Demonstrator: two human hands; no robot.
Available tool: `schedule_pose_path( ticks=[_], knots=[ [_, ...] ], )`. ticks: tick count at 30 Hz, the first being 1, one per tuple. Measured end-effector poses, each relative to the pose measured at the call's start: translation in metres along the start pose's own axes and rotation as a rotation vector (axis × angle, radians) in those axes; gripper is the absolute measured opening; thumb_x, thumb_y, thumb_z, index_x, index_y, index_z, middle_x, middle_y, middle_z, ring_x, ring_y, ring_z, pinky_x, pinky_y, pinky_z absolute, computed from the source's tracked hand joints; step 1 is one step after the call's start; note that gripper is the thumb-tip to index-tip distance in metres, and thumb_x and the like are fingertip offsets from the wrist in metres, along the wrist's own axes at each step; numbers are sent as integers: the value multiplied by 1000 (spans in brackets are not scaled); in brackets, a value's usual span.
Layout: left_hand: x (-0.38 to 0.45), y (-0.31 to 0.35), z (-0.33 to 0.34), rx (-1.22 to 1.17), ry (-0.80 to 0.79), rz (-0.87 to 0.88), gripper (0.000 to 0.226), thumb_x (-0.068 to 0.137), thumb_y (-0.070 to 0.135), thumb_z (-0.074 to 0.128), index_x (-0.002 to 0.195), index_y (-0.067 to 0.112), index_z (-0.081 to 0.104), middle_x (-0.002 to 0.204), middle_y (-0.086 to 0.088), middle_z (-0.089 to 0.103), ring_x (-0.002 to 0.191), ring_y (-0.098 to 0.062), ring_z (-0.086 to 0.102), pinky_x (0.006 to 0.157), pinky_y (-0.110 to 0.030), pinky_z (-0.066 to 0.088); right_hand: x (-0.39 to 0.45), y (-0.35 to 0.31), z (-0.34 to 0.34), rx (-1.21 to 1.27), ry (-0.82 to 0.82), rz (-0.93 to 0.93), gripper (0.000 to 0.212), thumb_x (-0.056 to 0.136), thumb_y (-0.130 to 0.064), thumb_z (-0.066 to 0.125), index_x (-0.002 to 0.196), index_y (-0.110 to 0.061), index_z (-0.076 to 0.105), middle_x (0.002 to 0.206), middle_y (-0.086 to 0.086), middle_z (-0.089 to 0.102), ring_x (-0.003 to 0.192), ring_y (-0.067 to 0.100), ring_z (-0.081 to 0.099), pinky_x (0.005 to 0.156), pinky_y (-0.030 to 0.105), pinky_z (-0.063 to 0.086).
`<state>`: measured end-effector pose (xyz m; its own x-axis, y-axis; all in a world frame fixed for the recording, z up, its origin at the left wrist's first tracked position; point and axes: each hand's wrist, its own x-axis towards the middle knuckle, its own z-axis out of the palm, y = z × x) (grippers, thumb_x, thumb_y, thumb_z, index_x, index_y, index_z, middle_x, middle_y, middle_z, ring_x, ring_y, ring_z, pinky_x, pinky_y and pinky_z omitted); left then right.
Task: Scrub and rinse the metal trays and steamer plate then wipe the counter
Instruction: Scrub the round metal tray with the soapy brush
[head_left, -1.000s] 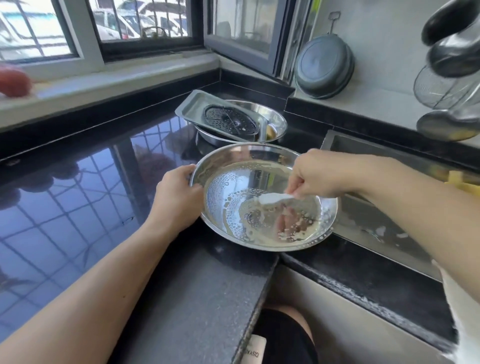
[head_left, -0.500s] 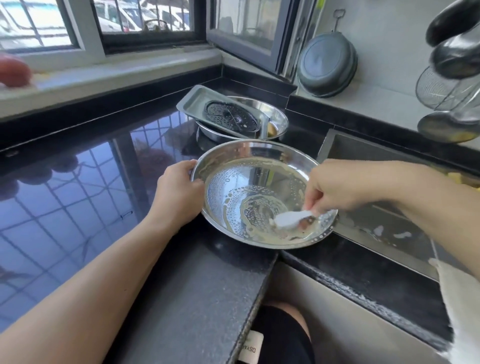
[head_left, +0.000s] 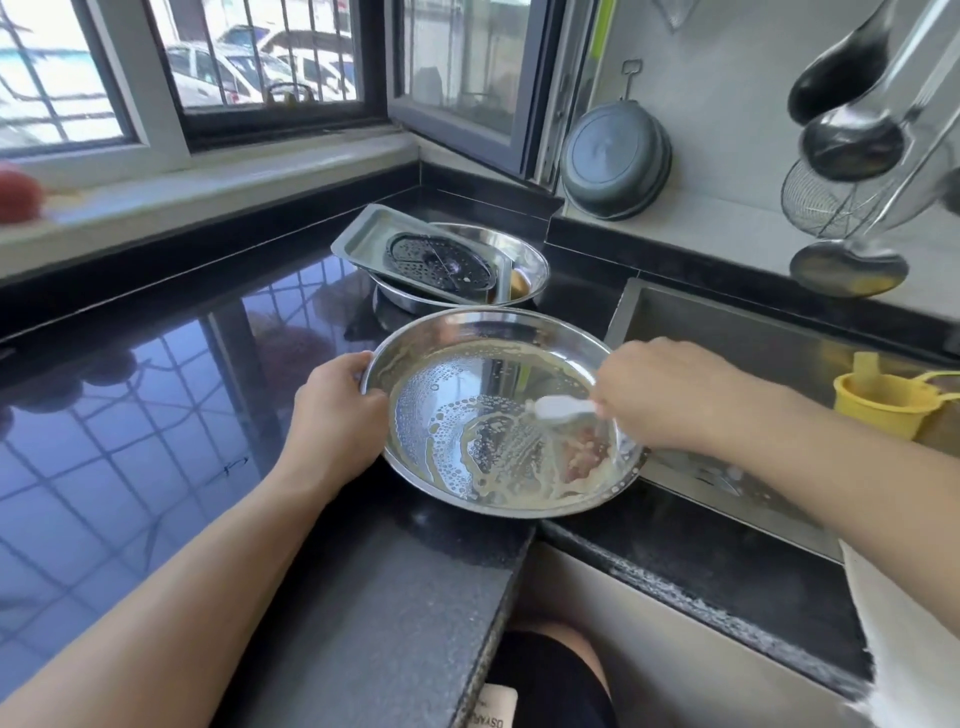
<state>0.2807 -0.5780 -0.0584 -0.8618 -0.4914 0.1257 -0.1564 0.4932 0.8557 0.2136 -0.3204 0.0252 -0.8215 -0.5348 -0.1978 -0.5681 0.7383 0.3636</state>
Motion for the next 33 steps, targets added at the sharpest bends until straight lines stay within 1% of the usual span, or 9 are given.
schedule_pose_path(
  ticks=[5,8,12,18,21,23,26,29,33],
  knots=[
    [-1,1,-1,22,5,13,45,83,1,50,102,31,77,90,16,75,93,-14,68,74,-29,46,-25,-2,-8,15,-255,-199,44,94,-6,42,73,-43,54,97,-4,41,77,24,53,61,39,42],
    [-1,1,0,22,8,3,44,82,1,51,102,31,77,89,15,76,93,-16,68,76,-31,48,-17,16,-12,-23,-229,-216,37,89,-1,43,89,-31,64,92,-3,49,79,23,57,67,46,51],
    [-2,3,-1,22,0,-2,47,84,1,51,108,32,77,92,16,75,94,-16,69,76,-30,46,4,50,-23,36,-165,-102,34,96,-15,58,112,-41,74,77,-14,55,76,4,53,64,27,45],
    [-3,5,-2,25,-4,0,46,86,2,51,110,31,78,92,15,75,92,-14,68,73,-28,45,11,26,-26,91,-298,-201,24,90,-18,72,108,-33,78,77,-20,63,67,-3,55,60,12,43],
    [-2,3,-1,29,8,-11,43,85,4,52,109,29,78,92,11,77,93,-16,68,74,-29,45,17,40,-25,8,-130,-48,33,87,-8,64,85,-39,76,85,-9,65,76,17,63,69,35,58],
    [-3,3,0,31,8,-14,45,85,3,52,110,30,78,93,11,77,94,-17,68,75,-30,45,14,42,-21,-43,-74,15,25,88,-8,57,69,-23,65,77,-2,57,66,24,58,64,37,54],
    [-2,3,-1,28,16,-17,44,85,2,52,108,29,78,91,12,76,91,-15,68,72,-29,45,4,23,-16,-17,-196,-84,24,97,-16,55,77,-11,68,73,-1,60,62,19,54,67,34,54],
    [-2,4,-1,39,17,-21,45,86,2,52,110,30,78,93,11,76,93,-17,68,75,-30,45,-1,21,-15,100,-209,-81,19,97,-20,60,103,-17,77,94,-9,71,87,18,67,84,36,58],
    [-1,2,0,45,6,-20,47,84,2,52,112,30,78,96,11,77,96,-18,68,79,-31,47,-9,8,-11,27,-180,33,27,92,-4,51,67,-13,49,76,6,52,57,18,49,58,32,47]
  ],
)
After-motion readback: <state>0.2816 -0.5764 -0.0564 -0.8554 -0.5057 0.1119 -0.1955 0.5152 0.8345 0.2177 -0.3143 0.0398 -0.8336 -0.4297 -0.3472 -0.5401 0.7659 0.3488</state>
